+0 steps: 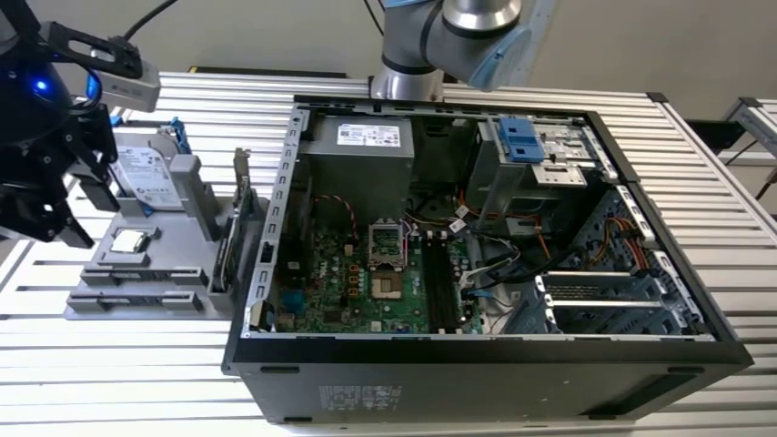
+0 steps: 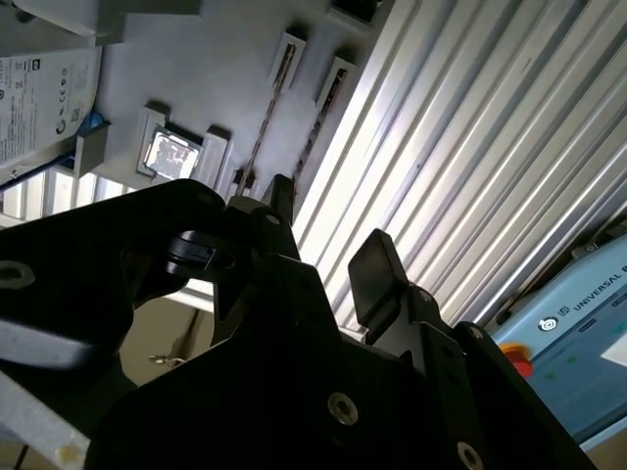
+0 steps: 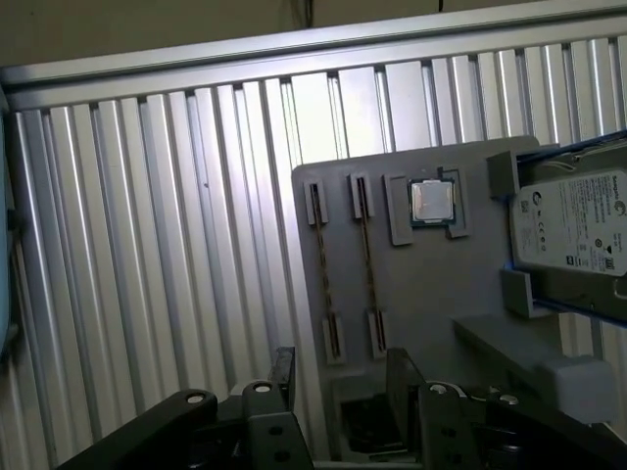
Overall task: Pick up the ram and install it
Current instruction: 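Pick up the ram and move it above insertion slot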
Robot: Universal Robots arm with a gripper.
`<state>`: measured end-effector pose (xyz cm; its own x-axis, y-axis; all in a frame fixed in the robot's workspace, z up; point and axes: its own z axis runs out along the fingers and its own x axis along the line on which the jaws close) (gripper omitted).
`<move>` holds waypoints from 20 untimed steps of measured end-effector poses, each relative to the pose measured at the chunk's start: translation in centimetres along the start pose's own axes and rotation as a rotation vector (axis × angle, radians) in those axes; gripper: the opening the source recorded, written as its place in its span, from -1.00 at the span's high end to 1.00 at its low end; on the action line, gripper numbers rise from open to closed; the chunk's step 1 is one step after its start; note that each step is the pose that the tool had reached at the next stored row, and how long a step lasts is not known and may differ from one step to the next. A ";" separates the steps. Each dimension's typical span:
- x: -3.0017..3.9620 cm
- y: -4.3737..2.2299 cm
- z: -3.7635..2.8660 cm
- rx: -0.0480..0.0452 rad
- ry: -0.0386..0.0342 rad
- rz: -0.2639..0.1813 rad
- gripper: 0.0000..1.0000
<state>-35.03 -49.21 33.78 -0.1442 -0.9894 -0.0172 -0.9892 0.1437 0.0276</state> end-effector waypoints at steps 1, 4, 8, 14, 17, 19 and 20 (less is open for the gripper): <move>0.00 0.00 0.07 0.0000 0.0000 0.000 -1.00; 0.01 -0.01 0.29 0.0000 0.0000 0.000 -1.00; 0.01 -0.02 0.61 0.0001 -0.0001 0.000 -1.00; 0.02 -0.03 1.06 0.0000 0.0000 0.000 -1.00; 0.02 -0.03 1.28 0.0001 0.0000 -0.001 -1.00; 0.02 -0.04 1.45 0.0004 -0.0001 -0.001 -1.00; 0.01 -0.04 1.52 0.0005 0.0000 -0.001 -1.00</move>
<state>-35.03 -49.20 32.25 -0.1434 -0.9895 -0.0172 -0.9894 0.1429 0.0270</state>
